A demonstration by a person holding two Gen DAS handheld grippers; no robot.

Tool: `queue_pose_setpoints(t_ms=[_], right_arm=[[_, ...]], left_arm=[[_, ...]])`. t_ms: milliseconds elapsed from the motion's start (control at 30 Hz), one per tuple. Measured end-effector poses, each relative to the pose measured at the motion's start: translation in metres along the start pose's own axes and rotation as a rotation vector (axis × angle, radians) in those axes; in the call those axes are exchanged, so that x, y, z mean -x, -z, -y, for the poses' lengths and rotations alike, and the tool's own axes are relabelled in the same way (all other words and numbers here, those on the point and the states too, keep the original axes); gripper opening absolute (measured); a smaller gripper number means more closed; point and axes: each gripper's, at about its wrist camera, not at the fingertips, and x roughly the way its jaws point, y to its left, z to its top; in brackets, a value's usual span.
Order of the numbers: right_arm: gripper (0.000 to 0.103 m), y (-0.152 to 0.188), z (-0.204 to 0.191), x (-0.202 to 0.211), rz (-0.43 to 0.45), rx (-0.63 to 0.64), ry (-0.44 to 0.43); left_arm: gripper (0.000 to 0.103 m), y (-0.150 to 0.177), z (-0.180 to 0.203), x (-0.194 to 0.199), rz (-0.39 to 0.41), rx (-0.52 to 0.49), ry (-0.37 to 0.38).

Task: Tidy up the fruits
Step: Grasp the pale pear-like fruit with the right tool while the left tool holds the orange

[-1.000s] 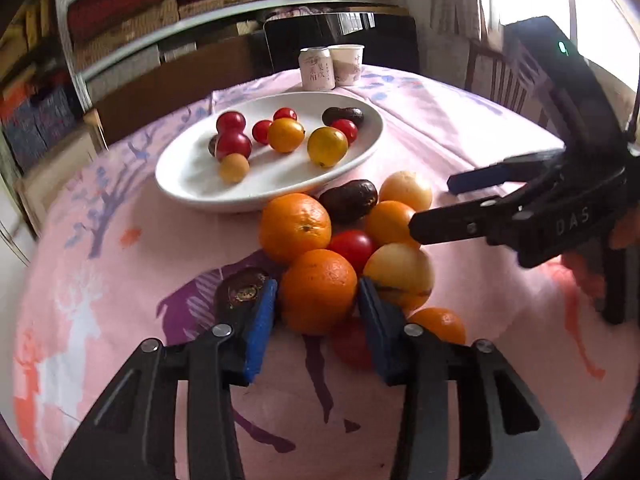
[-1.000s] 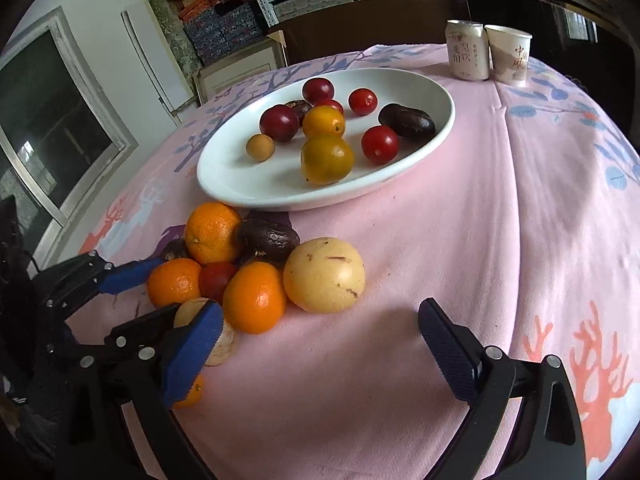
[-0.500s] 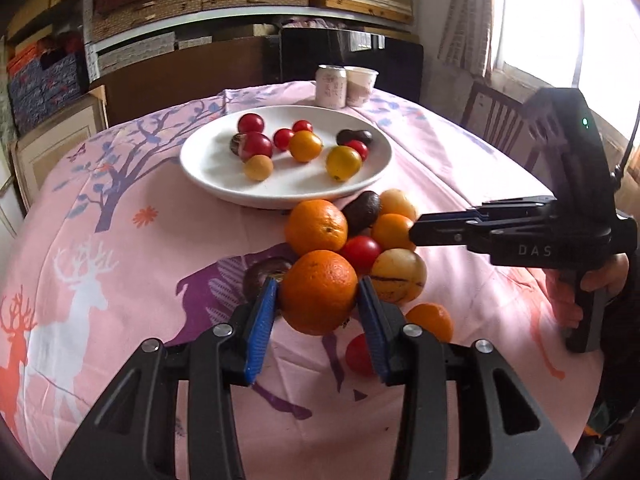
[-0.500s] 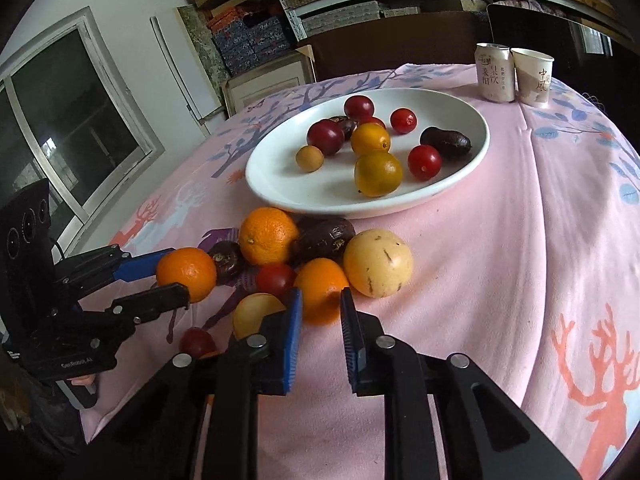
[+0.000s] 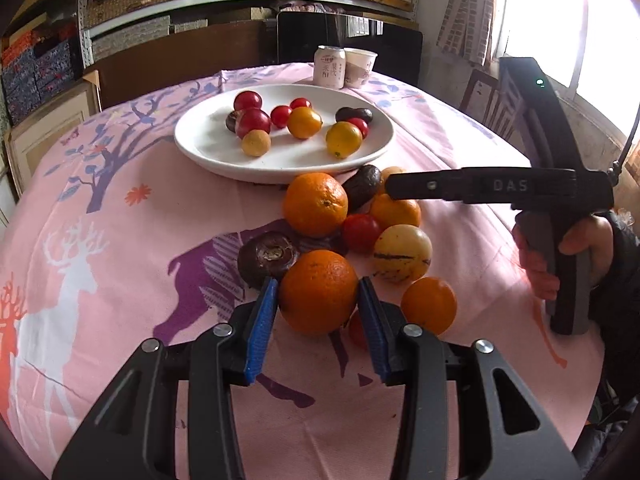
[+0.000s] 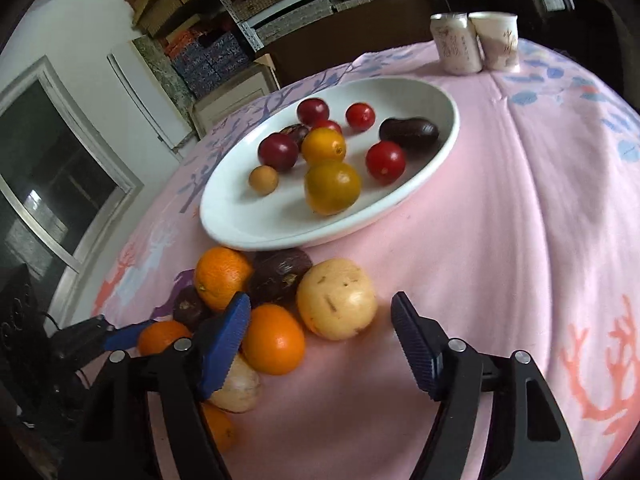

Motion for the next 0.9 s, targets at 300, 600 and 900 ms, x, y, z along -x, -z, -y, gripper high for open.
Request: queue_pose_setpoints(t_ms=[300, 600, 900], right_arm=[[0.016, 0.007, -0.006, 0.018, 0.076, 0.013, 0.04], [0.061, 0.0, 0.004, 0.006, 0.045, -0.021, 0.004], [0.04, 0.001, 0.005, 0.001, 0.025, -0.053, 0.049]], left_arm=[[0.04, 0.0, 0.002, -0.003, -0.005, -0.015, -0.009], [0.04, 0.001, 0.004, -0.002, -0.004, -0.025, -0.021], [0.04, 0.001, 0.003, -0.001, -0.007, -0.024, -0.013]])
